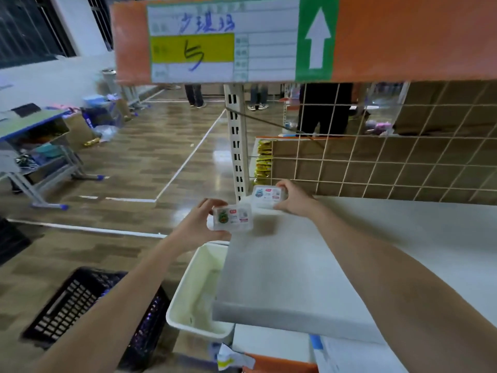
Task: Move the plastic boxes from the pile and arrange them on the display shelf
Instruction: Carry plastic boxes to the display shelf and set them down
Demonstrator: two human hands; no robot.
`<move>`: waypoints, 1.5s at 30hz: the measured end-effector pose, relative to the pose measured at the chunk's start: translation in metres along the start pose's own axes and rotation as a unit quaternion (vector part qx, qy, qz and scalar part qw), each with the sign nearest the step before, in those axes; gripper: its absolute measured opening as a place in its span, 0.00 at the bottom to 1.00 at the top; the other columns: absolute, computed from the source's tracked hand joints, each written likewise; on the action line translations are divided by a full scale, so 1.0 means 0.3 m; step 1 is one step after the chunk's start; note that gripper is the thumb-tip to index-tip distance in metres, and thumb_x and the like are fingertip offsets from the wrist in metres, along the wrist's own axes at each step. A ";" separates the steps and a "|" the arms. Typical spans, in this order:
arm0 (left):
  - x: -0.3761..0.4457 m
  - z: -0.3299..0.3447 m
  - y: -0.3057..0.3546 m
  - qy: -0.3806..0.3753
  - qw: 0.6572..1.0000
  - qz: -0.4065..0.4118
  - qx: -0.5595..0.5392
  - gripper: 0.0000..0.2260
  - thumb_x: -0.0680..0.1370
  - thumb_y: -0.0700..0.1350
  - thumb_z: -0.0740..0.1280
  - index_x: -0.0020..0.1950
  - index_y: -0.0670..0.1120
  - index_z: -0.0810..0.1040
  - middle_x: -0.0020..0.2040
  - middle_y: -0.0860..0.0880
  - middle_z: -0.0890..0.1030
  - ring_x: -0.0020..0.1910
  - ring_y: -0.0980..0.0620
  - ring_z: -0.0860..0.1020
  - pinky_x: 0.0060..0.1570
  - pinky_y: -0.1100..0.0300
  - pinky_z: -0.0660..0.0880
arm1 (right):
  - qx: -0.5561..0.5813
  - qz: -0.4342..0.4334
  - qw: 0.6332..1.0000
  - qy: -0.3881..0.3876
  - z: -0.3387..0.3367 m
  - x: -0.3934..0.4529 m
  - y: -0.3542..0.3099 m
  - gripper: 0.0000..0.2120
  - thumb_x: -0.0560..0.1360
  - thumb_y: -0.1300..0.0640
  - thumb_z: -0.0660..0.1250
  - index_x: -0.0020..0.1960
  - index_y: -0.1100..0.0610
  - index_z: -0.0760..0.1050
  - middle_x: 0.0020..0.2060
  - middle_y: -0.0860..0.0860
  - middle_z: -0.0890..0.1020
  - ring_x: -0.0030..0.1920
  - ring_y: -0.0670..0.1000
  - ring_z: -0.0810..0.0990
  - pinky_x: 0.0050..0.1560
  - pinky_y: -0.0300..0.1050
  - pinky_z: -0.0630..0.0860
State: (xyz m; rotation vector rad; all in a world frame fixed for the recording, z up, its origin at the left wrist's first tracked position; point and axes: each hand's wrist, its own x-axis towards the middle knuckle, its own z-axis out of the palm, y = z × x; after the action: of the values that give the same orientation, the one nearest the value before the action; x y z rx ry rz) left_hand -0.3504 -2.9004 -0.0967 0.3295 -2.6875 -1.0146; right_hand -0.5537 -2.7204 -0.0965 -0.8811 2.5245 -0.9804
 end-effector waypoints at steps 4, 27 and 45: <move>0.011 0.024 -0.041 -0.002 1.000 0.003 0.006 0.29 0.65 0.42 0.79 0.62 0.47 0.72 0.53 0.62 0.69 0.50 0.62 0.73 0.45 0.76 0.67 | -0.001 0.012 1.000 0.001 0.029 0.041 -0.003 0.31 0.69 0.59 0.73 0.69 0.54 0.66 0.65 0.54 0.72 0.61 0.53 0.73 0.59 0.44 0.71; 0.130 0.121 -0.003 -0.061 0.995 -0.048 -0.070 0.29 0.70 0.38 0.75 0.67 0.47 0.68 0.60 0.47 0.69 0.51 0.53 0.70 0.36 0.71 0.74 | -0.029 0.018 0.999 -0.026 0.040 0.106 0.005 0.33 0.69 0.52 0.74 0.70 0.56 0.64 0.66 0.55 0.73 0.62 0.55 0.74 0.64 0.52 0.71; 0.216 0.153 0.005 -0.045 0.995 -0.066 -0.060 0.29 0.69 0.41 0.76 0.68 0.44 0.68 0.60 0.48 0.72 0.46 0.54 0.72 0.38 0.71 0.69 | -0.027 0.065 0.997 0.011 -0.082 0.010 0.161 0.23 0.74 0.59 0.70 0.67 0.59 0.68 0.60 0.57 0.73 0.51 0.49 0.72 0.49 0.39 0.70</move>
State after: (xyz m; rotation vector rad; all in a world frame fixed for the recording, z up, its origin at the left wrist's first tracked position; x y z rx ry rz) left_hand -0.4258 -2.8903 -0.1195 0.4518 -2.6976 -1.2511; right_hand -0.5885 -2.6817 -0.1119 -0.7137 2.6006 -0.8917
